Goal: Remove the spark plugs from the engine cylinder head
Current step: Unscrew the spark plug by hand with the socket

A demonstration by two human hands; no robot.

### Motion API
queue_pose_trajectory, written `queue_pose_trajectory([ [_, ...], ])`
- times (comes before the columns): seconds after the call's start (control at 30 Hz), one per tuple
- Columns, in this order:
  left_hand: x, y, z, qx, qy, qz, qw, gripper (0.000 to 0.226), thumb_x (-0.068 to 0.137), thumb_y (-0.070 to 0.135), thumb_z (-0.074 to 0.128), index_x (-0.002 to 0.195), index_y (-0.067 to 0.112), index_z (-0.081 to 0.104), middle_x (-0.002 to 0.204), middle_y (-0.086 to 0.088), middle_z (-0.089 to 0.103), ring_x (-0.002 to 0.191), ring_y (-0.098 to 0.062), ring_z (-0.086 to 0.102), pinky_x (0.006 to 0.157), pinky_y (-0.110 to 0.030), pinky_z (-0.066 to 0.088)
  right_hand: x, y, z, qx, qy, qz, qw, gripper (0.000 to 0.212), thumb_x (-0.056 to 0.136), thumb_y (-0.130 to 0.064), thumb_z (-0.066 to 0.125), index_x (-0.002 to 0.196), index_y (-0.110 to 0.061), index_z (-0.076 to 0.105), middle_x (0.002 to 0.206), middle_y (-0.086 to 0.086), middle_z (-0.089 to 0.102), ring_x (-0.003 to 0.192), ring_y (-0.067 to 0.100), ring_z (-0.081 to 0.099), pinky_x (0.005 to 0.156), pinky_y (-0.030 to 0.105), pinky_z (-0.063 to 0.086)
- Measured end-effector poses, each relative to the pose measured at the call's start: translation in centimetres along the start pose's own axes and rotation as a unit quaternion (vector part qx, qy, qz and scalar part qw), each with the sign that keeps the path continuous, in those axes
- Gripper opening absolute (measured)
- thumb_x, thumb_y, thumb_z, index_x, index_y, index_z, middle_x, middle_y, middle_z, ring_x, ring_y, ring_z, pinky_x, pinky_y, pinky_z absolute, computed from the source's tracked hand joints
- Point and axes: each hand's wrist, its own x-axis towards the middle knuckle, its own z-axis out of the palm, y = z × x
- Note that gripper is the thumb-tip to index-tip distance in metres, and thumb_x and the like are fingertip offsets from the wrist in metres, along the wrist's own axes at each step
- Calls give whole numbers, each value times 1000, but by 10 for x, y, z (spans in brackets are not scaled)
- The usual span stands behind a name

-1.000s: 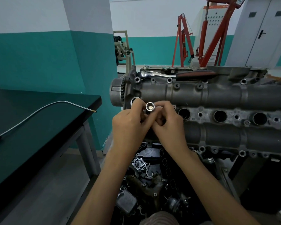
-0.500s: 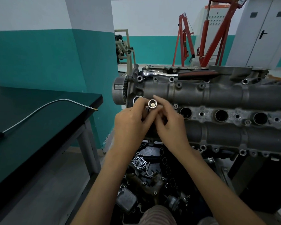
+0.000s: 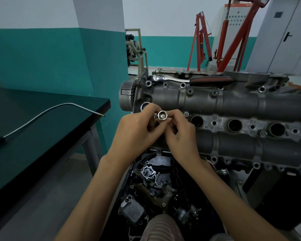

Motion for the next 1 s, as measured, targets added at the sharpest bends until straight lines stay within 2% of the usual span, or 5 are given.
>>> queue_pose_trajectory([
  [0.27,4,-5,-6,-13,-56,28,998,21,85,20,64,105,17,70,65,13,59,56,2,50,56,-14,39,0,0,-1,-3,-1,15,1000,6,86,-20,50,86,-25,53,54,-12,40,50,2,39,48,11,31],
  [0.47,13,-13,-8,37,-62,122,990,21,88,23,61,96,5,70,77,-6,65,69,-22,60,63,-37,48,9,-5,-10,-22,-78,11,997,7,87,-18,48,89,-25,47,68,7,58,57,10,48,52,24,38],
  [0.63,12,-14,2,10,-51,73,996,34,92,32,46,98,2,61,65,-5,65,59,-24,63,50,-41,48,24,-1,-20,-115,-165,-46,978,9,88,-23,40,96,-21,44,72,-9,56,63,2,52,54,17,37],
  [0.8,9,-9,9,41,27,71,996,34,88,32,57,84,-2,61,47,-3,57,41,-27,56,38,-36,44,20,3,-14,-69,-119,-11,990,28,89,-16,50,116,-19,46,85,4,65,74,15,61,67,39,50],
  [1.0,9,-7,14,60,85,62,993,41,79,34,70,66,0,51,42,-5,45,33,-24,42,33,-29,37,26,2,-11,21,-65,101,993,24,78,-13,66,78,-27,47,70,3,62,62,12,56,59,33,46],
])
